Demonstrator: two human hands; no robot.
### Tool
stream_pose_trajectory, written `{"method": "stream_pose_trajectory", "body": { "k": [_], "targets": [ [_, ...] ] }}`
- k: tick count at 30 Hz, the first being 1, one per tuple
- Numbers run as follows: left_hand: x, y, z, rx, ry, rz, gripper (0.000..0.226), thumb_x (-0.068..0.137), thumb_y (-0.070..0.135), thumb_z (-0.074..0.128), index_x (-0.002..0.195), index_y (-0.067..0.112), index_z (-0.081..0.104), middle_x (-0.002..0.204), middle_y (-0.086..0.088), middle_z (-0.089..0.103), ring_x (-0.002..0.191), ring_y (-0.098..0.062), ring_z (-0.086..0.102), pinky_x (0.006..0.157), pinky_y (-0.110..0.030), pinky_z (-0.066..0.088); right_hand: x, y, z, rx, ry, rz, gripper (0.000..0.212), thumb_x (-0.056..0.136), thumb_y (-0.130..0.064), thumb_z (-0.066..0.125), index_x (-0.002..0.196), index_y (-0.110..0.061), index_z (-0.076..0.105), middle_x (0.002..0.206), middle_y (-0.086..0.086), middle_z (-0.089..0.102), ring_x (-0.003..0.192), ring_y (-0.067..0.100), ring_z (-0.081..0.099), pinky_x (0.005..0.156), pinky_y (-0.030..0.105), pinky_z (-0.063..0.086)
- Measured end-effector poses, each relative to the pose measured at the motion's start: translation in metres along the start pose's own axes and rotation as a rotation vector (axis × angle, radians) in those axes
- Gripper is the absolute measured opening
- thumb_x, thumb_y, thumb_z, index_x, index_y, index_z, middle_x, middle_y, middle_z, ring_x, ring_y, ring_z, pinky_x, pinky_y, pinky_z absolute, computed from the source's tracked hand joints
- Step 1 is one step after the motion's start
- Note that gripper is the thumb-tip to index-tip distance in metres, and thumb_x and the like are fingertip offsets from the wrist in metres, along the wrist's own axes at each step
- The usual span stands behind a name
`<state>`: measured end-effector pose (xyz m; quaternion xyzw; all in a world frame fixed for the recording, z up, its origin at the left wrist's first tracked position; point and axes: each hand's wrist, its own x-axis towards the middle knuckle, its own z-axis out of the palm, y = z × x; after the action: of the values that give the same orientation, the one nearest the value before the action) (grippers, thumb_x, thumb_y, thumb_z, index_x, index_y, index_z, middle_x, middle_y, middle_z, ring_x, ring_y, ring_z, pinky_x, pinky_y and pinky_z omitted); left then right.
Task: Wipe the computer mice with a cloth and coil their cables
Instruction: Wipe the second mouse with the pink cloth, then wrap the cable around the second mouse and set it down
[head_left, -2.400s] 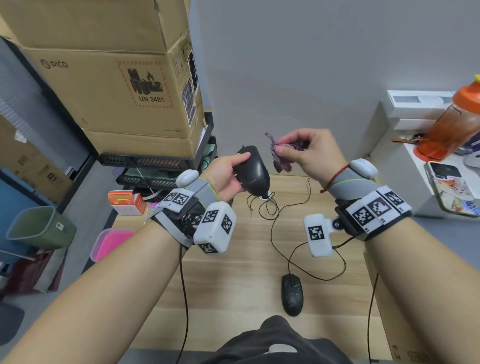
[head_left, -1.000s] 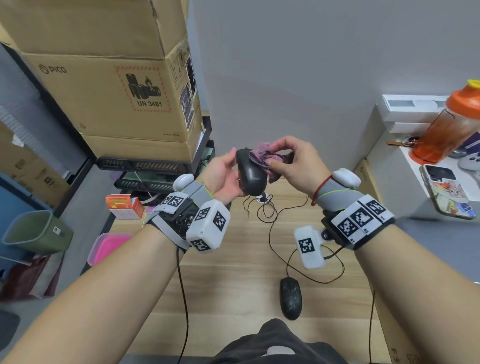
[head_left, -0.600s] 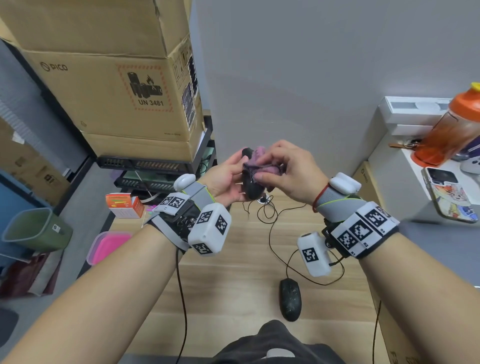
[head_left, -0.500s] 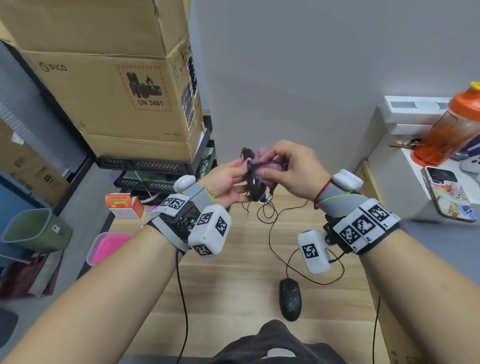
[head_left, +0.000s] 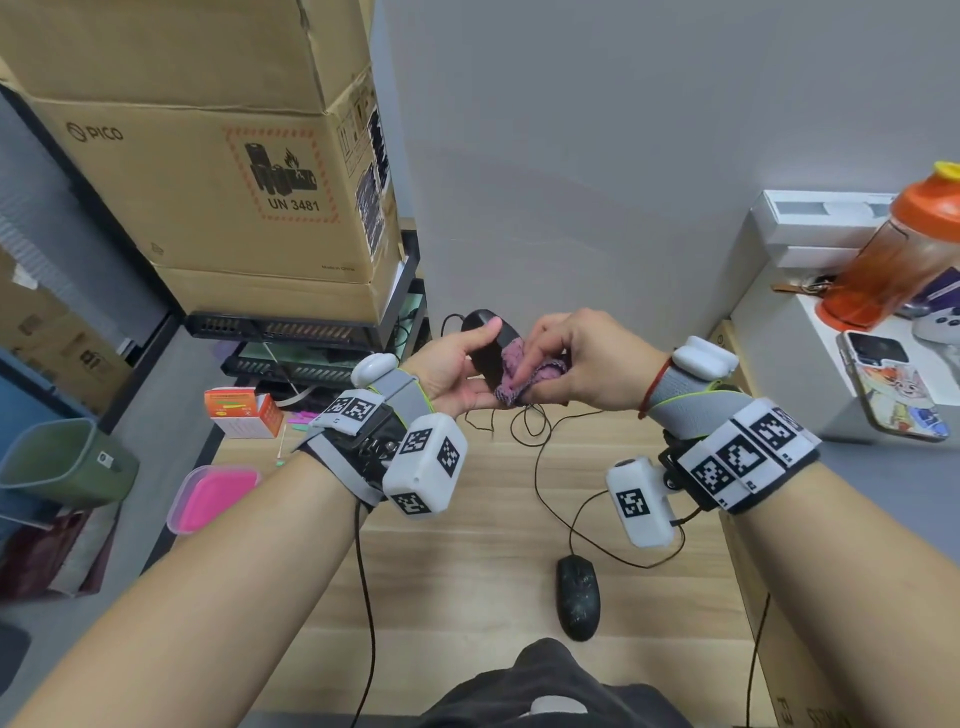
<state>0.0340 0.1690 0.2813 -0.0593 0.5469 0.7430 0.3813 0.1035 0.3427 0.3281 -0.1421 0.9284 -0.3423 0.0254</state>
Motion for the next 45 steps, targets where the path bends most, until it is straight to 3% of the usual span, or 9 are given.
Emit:
{"method": "stream_pose_trajectory", "body": {
  "k": [5,8,10,14,19,26,31,38,45],
  "targets": [
    [-0.002,-0.001,0.005,0.162,-0.043,0.018,0.039,0.095,0.045,0.060,0.117,0.015,0.070,0.113,-0.014,0.067,0.093,-0.032,0.071,0.076,-0.051,0.059,0.010,0.007,0.001,0.221,0.209,0.120,0.017,0.072,-0.020,0.085,0.079,-0.030,0.074,0.070,-0.014,0.068,0.064,0.006,0.063,0.075,0.036,0.056],
    [-0.001,0.002,0.003,0.146,-0.096,-0.010,0.078,0.083,0.080,0.039,0.128,0.021,0.064,0.106,-0.008,0.072,0.102,-0.031,0.069,0.083,-0.055,0.056,0.014,0.014,0.004,0.349,0.250,0.183,0.018,0.075,-0.012,0.082,0.079,-0.026,0.072,0.072,-0.004,0.071,0.067,0.014,0.066,0.076,0.039,0.059],
    [-0.004,0.000,0.002,0.242,-0.177,0.023,0.089,0.067,0.084,0.054,0.132,0.023,0.060,0.100,-0.002,0.072,0.094,-0.025,0.068,0.082,-0.051,0.056,0.016,0.017,0.006,0.400,0.256,0.190,0.019,0.075,-0.011,0.083,0.080,-0.026,0.073,0.078,-0.002,0.073,0.070,0.011,0.067,0.077,0.033,0.059],
    [-0.004,-0.010,0.008,0.462,-0.144,0.091,0.054,0.070,0.019,0.089,0.116,0.021,0.061,0.086,0.003,0.063,0.075,-0.016,0.059,0.063,-0.032,0.054,0.022,0.017,0.008,0.415,0.286,0.206,0.019,0.074,-0.011,0.083,0.080,-0.026,0.072,0.100,0.007,0.075,0.098,0.021,0.071,0.092,0.039,0.056],
    [0.002,-0.020,0.005,0.548,-0.074,0.096,0.084,0.063,-0.007,0.084,0.131,0.012,0.038,0.091,-0.004,0.056,0.073,-0.015,0.059,0.056,-0.031,0.053,0.029,0.016,0.007,0.140,0.344,0.262,0.015,0.075,-0.025,0.082,0.081,-0.034,0.070,0.088,-0.002,0.074,0.082,0.013,0.068,0.083,0.025,0.053],
    [0.011,-0.029,-0.007,0.558,0.069,0.133,0.084,0.061,-0.013,0.078,0.128,0.018,0.037,0.101,-0.012,0.059,0.083,-0.025,0.060,0.061,-0.038,0.055,0.028,0.005,0.029,-0.202,0.044,0.054,0.016,0.078,-0.026,0.077,0.093,-0.024,0.077,0.100,0.006,0.068,0.093,0.025,0.064,0.085,0.035,0.047],
    [0.013,-0.043,-0.012,0.572,0.084,0.080,0.087,0.058,-0.008,0.081,0.129,0.021,0.039,0.105,-0.011,0.055,0.087,-0.026,0.056,0.060,-0.036,0.056,0.036,0.027,0.034,-0.195,0.222,0.203,0.017,0.083,-0.029,0.072,0.097,-0.021,0.076,0.096,0.010,0.065,0.090,0.025,0.060,0.082,0.035,0.047],
    [0.025,-0.065,-0.039,0.423,0.285,-0.078,0.055,0.070,-0.008,0.073,0.105,0.020,0.041,0.092,-0.009,0.053,0.070,-0.023,0.055,0.062,-0.035,0.056,0.008,0.066,0.083,0.006,-0.128,0.411,0.003,0.075,-0.024,0.076,0.073,-0.023,0.074,0.055,-0.008,0.067,0.049,0.000,0.056,0.056,0.019,0.048],
    [0.031,-0.093,-0.059,0.371,0.320,-0.256,0.025,0.076,-0.002,0.067,0.084,0.016,0.051,0.084,-0.008,0.050,0.075,-0.021,0.047,0.070,-0.036,0.049,-0.039,0.125,0.170,0.020,-0.390,0.672,0.017,0.074,-0.023,0.078,0.090,-0.018,0.074,0.086,0.000,0.075,0.067,0.007,0.064,0.068,0.023,0.052]
  ]
}}
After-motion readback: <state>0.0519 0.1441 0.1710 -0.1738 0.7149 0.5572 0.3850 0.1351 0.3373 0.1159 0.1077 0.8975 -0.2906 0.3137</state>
